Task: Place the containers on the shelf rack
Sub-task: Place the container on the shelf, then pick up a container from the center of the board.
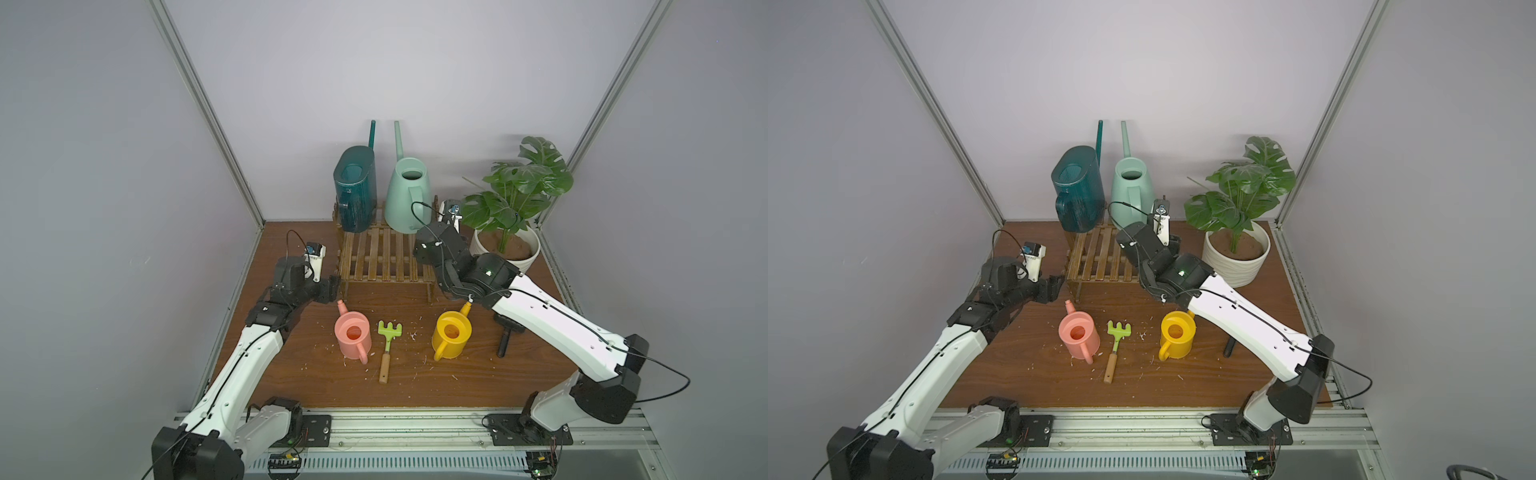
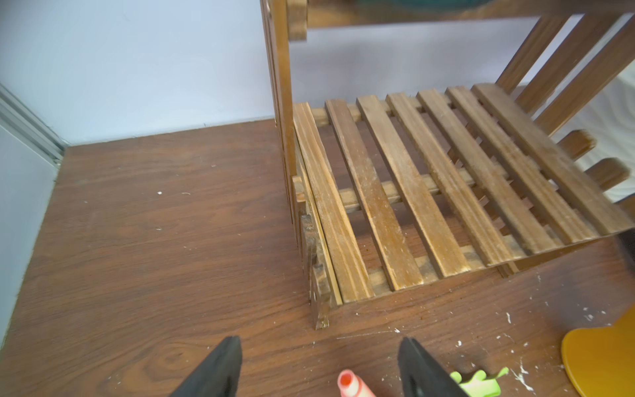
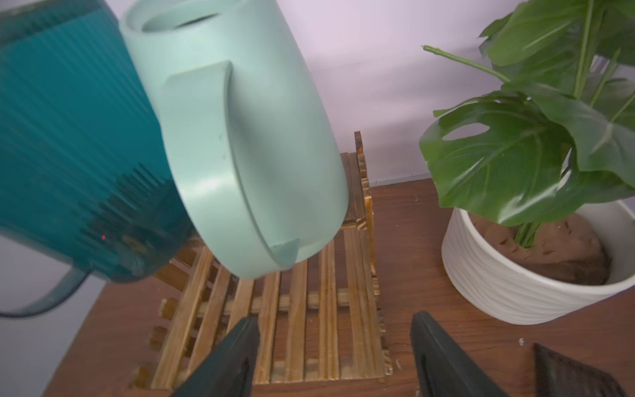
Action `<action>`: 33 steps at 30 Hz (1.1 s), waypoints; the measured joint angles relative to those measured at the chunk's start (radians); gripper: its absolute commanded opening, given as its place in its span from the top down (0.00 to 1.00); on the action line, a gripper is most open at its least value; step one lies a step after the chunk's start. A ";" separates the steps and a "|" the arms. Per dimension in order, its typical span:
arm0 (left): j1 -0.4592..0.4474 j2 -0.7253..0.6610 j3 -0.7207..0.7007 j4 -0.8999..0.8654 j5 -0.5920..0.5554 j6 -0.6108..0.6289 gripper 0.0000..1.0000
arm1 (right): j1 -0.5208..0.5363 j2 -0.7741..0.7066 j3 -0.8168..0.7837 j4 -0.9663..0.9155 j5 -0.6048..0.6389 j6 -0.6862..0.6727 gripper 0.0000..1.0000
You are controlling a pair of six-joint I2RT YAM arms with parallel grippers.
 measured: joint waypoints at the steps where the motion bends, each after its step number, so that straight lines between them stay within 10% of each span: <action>1: 0.002 -0.020 0.000 -0.011 0.002 0.004 0.19 | 0.000 -0.031 -0.040 0.029 -0.010 -0.016 0.20; 13: 0.003 -0.098 -0.005 -0.074 0.129 0.065 0.00 | 0.045 -0.209 -0.310 0.142 -0.147 -0.098 0.31; 33: 0.036 -0.030 -0.013 -0.092 0.106 0.029 0.02 | 0.635 0.106 -0.445 0.246 -0.080 0.163 0.30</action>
